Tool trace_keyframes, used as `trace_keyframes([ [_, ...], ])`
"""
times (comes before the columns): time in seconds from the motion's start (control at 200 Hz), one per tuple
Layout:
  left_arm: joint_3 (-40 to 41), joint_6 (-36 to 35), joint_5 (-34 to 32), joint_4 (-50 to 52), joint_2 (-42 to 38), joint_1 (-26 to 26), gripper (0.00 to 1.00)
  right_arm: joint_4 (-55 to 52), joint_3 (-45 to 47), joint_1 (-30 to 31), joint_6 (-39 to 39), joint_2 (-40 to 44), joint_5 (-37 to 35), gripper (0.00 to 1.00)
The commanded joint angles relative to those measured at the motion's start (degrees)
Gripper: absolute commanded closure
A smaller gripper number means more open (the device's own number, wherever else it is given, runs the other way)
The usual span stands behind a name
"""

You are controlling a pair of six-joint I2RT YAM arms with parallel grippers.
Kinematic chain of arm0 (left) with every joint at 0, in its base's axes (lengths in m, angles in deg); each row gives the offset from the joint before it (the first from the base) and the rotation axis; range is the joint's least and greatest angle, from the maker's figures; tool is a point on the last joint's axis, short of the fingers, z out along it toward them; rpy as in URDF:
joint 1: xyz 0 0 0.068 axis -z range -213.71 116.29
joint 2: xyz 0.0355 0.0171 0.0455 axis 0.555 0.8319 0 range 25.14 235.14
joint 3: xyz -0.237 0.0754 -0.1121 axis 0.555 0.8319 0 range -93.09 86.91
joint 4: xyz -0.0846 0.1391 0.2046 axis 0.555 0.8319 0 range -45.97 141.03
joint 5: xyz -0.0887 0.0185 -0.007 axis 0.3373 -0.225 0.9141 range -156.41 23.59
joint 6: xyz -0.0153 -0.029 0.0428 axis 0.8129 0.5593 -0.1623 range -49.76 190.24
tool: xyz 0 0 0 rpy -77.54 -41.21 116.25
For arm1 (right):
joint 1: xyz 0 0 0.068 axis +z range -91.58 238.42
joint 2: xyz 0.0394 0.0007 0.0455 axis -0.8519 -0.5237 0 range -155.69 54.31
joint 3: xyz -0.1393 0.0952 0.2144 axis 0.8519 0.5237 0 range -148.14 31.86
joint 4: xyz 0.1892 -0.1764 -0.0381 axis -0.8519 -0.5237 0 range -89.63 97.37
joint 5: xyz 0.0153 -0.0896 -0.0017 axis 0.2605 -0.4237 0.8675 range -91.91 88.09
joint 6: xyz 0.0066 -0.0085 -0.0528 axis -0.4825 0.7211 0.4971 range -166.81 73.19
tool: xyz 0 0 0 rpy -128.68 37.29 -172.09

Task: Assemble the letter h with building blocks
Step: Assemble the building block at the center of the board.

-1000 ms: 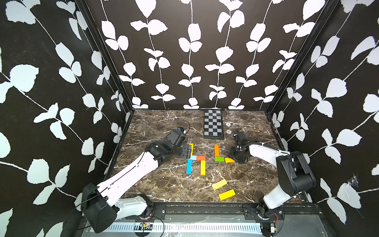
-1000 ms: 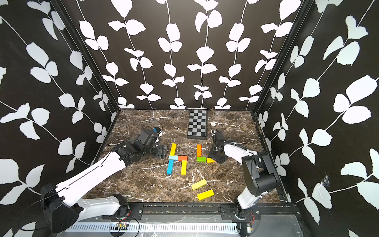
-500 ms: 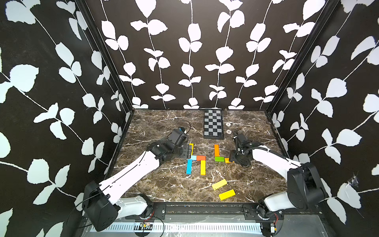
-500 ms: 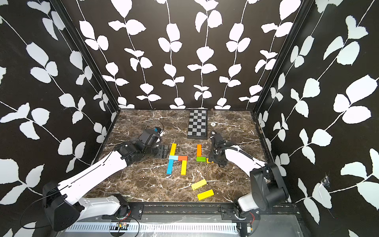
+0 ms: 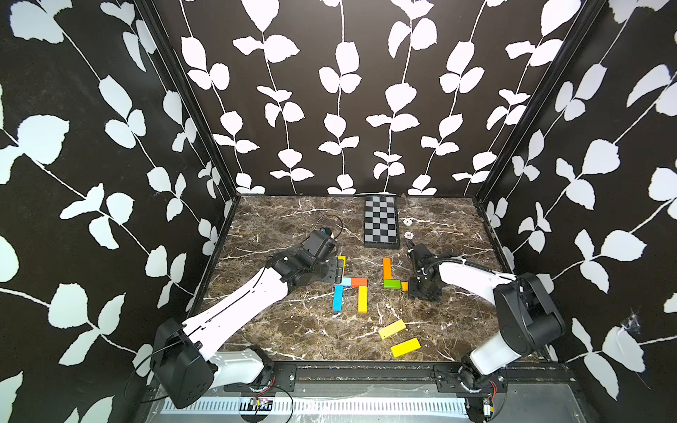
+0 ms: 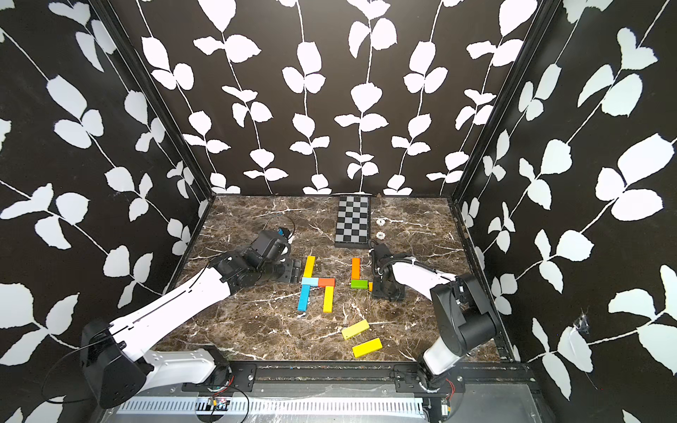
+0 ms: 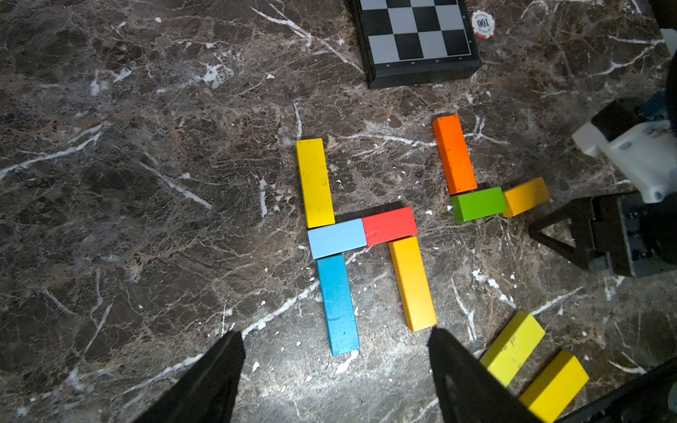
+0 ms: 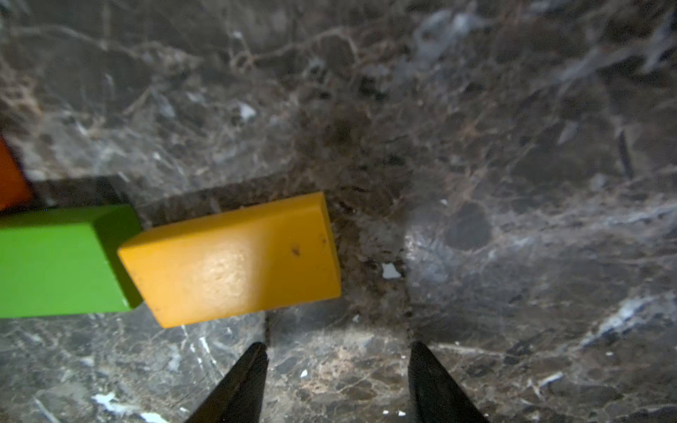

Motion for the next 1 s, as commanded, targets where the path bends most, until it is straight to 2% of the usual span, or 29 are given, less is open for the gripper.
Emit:
trace_keyframes([
  [0.0, 0.5, 0.1, 0.0, 0.0, -0.3, -0.3, 0.18, -0.4, -2.0, 0.2, 0.3, -1.6, -1.8, 0.40],
  [0.78, 1.3, 0.1, -0.3, 0.3, -0.9, -0.3, 0.19, -0.3, -4.4, 0.2, 0.1, -2.7, -2.1, 0.40],
  [0.965, 1.5, 0.0, 0.1, 0.1, -1.0, -0.3, 0.18, -2.1, -4.2, 0.3, -0.1, -0.8, -2.3, 0.40],
  [0.995, 1.6, 0.0, 0.2, 0.0, -1.0, -0.3, 0.18, -2.5, -4.3, 0.3, -0.3, 1.7, -2.4, 0.40],
])
